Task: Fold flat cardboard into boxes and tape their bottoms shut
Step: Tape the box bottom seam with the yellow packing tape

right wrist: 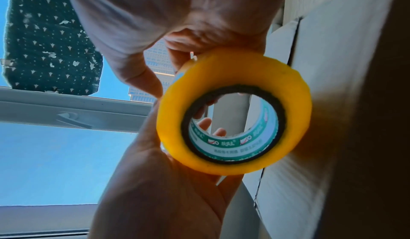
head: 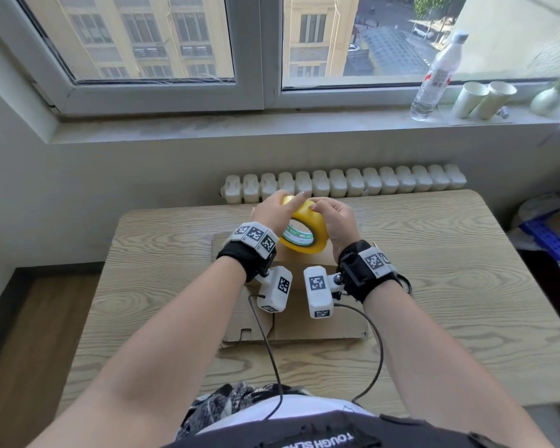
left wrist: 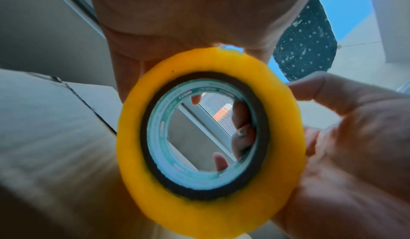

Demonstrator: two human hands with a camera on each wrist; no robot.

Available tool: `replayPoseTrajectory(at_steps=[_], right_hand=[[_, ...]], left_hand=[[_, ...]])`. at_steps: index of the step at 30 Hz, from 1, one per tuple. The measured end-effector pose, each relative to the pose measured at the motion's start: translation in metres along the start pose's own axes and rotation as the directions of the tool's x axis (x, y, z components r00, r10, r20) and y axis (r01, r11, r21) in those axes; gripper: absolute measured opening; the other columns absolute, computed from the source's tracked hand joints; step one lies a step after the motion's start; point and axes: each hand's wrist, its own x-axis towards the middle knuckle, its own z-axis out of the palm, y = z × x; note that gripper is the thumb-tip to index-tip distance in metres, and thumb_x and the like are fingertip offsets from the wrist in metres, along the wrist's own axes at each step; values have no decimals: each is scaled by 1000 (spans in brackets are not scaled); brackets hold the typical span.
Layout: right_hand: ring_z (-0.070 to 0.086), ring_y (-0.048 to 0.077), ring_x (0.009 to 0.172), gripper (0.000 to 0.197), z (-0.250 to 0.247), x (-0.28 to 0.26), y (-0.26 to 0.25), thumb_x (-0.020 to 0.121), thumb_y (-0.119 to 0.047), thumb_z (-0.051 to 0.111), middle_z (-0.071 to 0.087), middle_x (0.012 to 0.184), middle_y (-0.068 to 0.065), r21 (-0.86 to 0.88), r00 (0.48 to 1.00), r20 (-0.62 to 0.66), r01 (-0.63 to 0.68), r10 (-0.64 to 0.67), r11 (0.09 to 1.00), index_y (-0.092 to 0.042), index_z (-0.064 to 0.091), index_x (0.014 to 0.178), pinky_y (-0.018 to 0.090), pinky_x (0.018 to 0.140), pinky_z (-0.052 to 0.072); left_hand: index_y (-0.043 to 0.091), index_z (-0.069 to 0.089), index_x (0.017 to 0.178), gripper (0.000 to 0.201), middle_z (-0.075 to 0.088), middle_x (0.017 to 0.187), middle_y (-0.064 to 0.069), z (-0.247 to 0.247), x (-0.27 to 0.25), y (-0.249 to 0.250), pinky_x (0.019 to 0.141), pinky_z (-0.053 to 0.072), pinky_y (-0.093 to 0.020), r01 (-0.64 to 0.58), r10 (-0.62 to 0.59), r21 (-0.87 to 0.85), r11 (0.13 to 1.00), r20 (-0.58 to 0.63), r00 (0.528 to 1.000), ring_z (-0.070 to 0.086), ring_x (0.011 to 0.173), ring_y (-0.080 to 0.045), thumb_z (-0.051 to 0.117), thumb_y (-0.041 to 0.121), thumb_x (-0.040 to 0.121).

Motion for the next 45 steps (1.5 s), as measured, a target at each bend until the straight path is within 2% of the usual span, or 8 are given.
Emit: replayPoseTrajectory(at_steps=[6, 11, 16, 20, 24, 32, 40, 45], right_hand=[[59, 14, 64, 24, 1, 0, 7, 89, 0, 50, 64, 72, 6, -12, 1000, -23, 2, -2, 1000, -11, 71, 85, 22, 56, 48], [59, 15, 68, 24, -3, 2, 9, 77, -16, 54, 63, 77, 9, -5, 1000, -19, -10, 10, 1000, -7, 71, 92, 22, 57, 49], [58, 9, 57, 19, -2, 4, 7, 88, -6, 53, 62, 68, 3, -83, 996, -60, 59, -65, 995, -14, 69, 80, 24, 55, 48], [63, 20, 82, 10, -3, 10, 9, 84, -21, 61, 69, 87, 2, -308, 977, -60, 176, -204, 935, -25, 70, 84, 33, 73, 53], [59, 8, 91, 15, -1, 9, 6, 86, -8, 62, 64, 100, 1, -528, 887, -24, 380, -461, 759, -20, 60, 95, 11, 79, 43], [52, 18, 83, 25, -2, 4, 15, 78, -28, 74, 56, 88, -1, -651, 857, 74, 429, -510, 626, -17, 53, 87, 29, 72, 42], [50, 20, 87, 23, 2, 7, 13, 83, -29, 68, 50, 89, -6, -656, 915, -5, 302, -404, 691, -22, 46, 83, 47, 82, 46], [47, 24, 92, 18, -5, 5, 0, 89, -31, 59, 48, 93, 2, -877, 853, 104, 321, -511, 358, -18, 48, 84, 42, 92, 39]], left_hand=[[22, 65, 105, 52, 66, 112, -16, 1, 9, -21, 101, 45, -48, 30, -22, -293, 956, 32, 999, 60, 109, -32, 31, 60, 95], [4, 60, 120, 30, 62, 99, -12, -4, 0, -23, 69, 49, -26, -25, 24, -419, 908, -7, 1000, 58, 89, -21, 37, 17, 106], [19, 64, 101, 19, 65, 91, -5, -3, -3, -23, 74, 48, -33, -76, 96, -379, 922, 34, 995, 61, 84, -20, 55, 35, 97], [21, 60, 86, 16, 60, 79, -1, 4, 0, -21, 73, 44, -37, -83, 103, -366, 927, 35, 994, 56, 76, -18, 57, 32, 97], [17, 58, 83, 20, 55, 74, 4, 12, 1, -15, 66, 39, -26, -95, 109, -331, 939, 25, 994, 49, 68, -9, 57, 30, 98], [14, 57, 89, 20, 57, 88, -2, 15, 7, -11, 83, 42, -31, -12, 52, -472, 881, 72, 996, 52, 84, -15, 45, 20, 104], [15, 52, 78, 29, 49, 76, -3, 22, 5, -14, 69, 36, -27, -67, 86, -451, 890, 22, 996, 44, 74, -15, 43, 19, 105], [19, 50, 76, 30, 47, 72, 5, 23, 6, -4, 64, 36, -25, -124, 130, -326, 937, -2, 991, 40, 65, -8, 44, 25, 105]])
